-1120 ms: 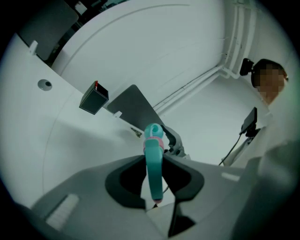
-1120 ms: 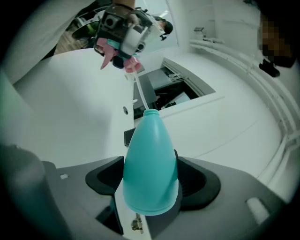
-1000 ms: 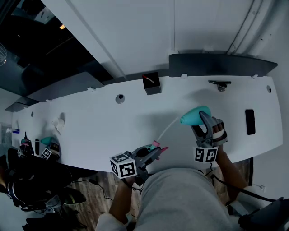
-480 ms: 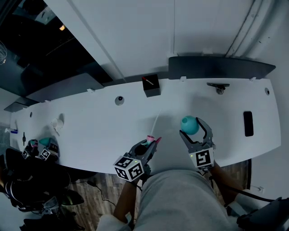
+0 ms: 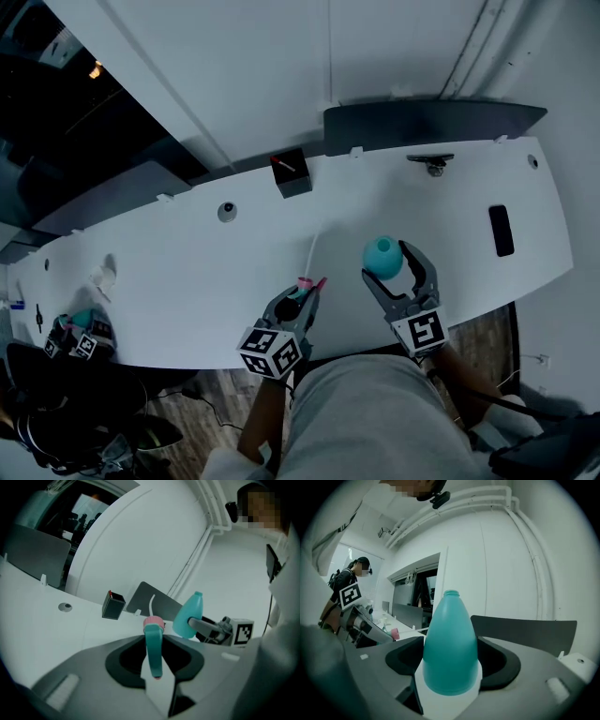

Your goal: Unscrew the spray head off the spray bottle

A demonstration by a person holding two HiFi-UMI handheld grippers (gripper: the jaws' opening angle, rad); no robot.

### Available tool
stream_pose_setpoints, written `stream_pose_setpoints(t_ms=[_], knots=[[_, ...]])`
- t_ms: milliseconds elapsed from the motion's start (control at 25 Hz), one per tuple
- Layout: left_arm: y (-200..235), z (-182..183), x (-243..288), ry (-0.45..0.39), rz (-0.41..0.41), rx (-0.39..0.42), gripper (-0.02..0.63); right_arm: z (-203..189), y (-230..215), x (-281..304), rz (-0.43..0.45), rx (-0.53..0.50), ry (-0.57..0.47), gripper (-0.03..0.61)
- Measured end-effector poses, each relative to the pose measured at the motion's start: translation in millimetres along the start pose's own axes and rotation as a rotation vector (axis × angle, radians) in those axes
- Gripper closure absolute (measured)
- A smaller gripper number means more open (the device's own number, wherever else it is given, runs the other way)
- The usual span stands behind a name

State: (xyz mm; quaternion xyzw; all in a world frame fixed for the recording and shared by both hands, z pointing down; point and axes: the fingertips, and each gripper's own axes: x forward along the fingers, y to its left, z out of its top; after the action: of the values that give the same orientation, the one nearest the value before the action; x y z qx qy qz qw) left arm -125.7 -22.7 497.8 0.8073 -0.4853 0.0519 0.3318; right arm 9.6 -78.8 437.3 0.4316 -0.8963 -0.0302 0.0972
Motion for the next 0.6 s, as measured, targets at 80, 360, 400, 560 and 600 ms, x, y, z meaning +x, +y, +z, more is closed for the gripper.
stream_pose_setpoints(t_ms=[80, 360, 400, 560, 600], knots=[[0.1, -0.4, -2.0, 0.01, -0.018, 0.01, 0.517, 3.5, -1.7, -7.9, -0.035, 0.026, 0.003, 0.215], [-21.1, -13.5, -6.0, 0.053, -0.079, 0.063, 0.517, 17.8, 1.3, -44.1, -0.123, 0.081, -0.041, 0.215], [-25.4, -17.1, -7.2, 0.054, -0.071, 0.068, 0.517, 18.8, 1.9, -50.8, -0.123, 0.086, -0.052, 0.215], [-49.4, -23.9, -16.2, 0.018, -0.027, 0.094, 0.517, 15.7, -0.8, -81.6, -0.111, 0.108, -0.064, 0.215], [-56.2, -25.4, -18.1, 0.003, -0.012, 0.098, 0.517, 14.6, -3.3, -89.9, -0.108, 0.114, -0.065, 0.215]])
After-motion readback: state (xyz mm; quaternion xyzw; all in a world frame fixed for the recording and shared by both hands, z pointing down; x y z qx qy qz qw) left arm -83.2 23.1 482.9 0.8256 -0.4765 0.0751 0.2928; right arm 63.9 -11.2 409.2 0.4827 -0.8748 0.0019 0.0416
